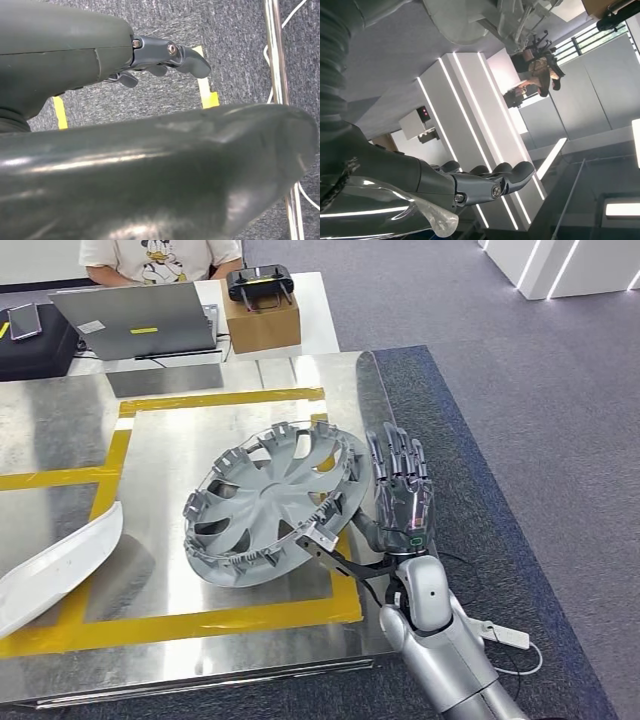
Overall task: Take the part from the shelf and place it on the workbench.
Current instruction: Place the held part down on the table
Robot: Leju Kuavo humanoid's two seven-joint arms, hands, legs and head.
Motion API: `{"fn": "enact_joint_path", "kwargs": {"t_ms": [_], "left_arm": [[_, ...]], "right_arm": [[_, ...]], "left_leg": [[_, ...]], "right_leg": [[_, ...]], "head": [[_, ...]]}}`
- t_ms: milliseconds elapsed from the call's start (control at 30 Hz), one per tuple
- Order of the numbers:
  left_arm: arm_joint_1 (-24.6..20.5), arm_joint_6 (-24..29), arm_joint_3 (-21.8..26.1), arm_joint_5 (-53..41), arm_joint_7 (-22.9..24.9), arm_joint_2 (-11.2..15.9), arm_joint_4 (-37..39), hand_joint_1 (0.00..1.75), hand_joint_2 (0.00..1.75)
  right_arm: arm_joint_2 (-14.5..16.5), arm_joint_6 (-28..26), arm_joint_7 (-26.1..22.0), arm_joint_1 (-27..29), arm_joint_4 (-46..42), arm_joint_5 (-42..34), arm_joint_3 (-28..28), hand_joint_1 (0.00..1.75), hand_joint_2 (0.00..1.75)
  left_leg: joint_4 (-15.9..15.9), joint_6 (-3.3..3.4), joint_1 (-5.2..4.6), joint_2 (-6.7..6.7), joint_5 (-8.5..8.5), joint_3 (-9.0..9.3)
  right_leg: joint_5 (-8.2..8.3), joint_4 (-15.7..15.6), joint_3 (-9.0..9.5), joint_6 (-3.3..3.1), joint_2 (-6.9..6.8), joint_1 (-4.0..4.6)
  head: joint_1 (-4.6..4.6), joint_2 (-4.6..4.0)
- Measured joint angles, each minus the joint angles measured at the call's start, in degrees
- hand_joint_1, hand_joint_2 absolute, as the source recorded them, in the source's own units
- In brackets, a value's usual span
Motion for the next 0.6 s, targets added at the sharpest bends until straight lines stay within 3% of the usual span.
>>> {"fn": "enact_joint_path", "kwargs": {"t_ms": [600], "left_arm": [[0.0, 0.0, 0.0, 0.0, 0.0, 0.1, 0.0, 0.0, 0.0]], "right_arm": [[0.0, 0.0, 0.0, 0.0, 0.0, 0.0, 0.0, 0.0, 1.75]], "left_leg": [[0.4, 0.09, -0.27, 0.0, 0.03, -0.17]], "right_leg": [[0.26, 0.0, -0.03, 0.38, 0.0, -0.26]], "head": [[-0.02, 0.01]]}}
